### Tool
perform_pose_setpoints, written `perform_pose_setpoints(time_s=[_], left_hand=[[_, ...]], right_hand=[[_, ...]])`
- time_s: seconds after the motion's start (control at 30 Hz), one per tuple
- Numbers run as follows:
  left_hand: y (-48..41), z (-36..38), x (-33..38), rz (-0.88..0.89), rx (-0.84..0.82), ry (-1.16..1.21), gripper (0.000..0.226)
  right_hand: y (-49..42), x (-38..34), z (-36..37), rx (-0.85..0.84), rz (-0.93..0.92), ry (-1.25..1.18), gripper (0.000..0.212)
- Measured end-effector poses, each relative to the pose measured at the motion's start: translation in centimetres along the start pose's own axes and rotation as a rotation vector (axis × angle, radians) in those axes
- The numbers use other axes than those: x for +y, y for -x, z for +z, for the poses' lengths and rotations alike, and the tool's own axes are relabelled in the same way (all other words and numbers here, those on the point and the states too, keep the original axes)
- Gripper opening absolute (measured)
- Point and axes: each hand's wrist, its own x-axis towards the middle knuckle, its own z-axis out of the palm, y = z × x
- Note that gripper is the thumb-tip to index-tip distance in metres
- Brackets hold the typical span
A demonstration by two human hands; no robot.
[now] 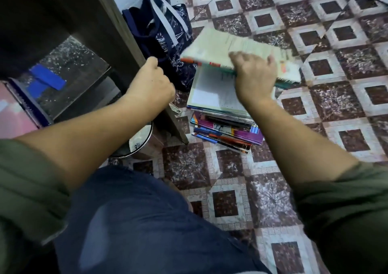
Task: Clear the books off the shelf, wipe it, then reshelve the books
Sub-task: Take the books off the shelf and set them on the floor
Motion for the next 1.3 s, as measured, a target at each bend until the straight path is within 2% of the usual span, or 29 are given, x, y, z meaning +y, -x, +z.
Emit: perform_pose_setpoints(time_s=[0.1,0.17,0.23,0.37,0.47,0.53,0.63,0.7,0.77,0.87,1.0,1.17,1.3], left_hand=[[-0.2,0.9,0.5,0.006,-0.013,-0.036,0.011],[-0.3,1.0,0.5,-0.002,-0.001,-0.04,0.015],[-0.4,1.1,0.5,0.001,-0.013,-0.048,0.018],[-0.5,1.0,0.6,-0.005,-0.045,-0.064,0.027],[-0.2,1.2,0.8,0.027,0.006,-0.032,0.017],[0.4,1.8,0.9,0.072,0.101,0.0,0.015],[1.8,3.2,0.2,0.143,0.428,0.098,0.025],[3.5,4.7,-0.5,0.172,0.594,0.224,0.025],[6.3,6.0,-1.5,0.099,0.616,0.336,0.02],[11.7,9.3,-3.2,-0.156,0.499,0.462,0.016],[19.3,15.0,-5.9,-0.541,0.045,0.699,0.041],[28.0,20.6,-8.4,-0.992,-0.265,0.983,0.053],[31.9,23.8,-9.1,-1.127,-0.511,1.096,0.063]], right_hand=[[3.1,-0.4,4.1,-0.349,-0.05,0.023,0.055],[5.1,0.0,5.7,-0.461,-0.048,0.018,0.06],[6.0,0.6,6.3,-0.482,-0.044,-0.008,0.06],[5.9,1.3,6.2,-0.508,-0.111,0.048,0.078],[6.4,1.6,6.4,-0.521,-0.105,0.046,0.078],[6.9,1.5,6.5,-0.547,-0.103,0.061,0.082],[7.2,0.9,6.2,-0.61,-0.082,0.048,0.086],[6.9,-0.9,4.6,-0.619,-0.065,-0.003,0.078],[6.6,-3.9,2.0,-0.579,-0.134,-0.067,0.058],[6.2,-10.1,-2.7,-0.549,-0.353,-0.182,0.036],[5.3,-19.8,-7.7,-0.456,-0.655,-0.316,0.036],[4.2,-31.9,-11.6,-0.4,-0.877,-0.358,0.036],[3.9,-39.1,-11.2,-0.434,-0.95,-0.315,0.039]])
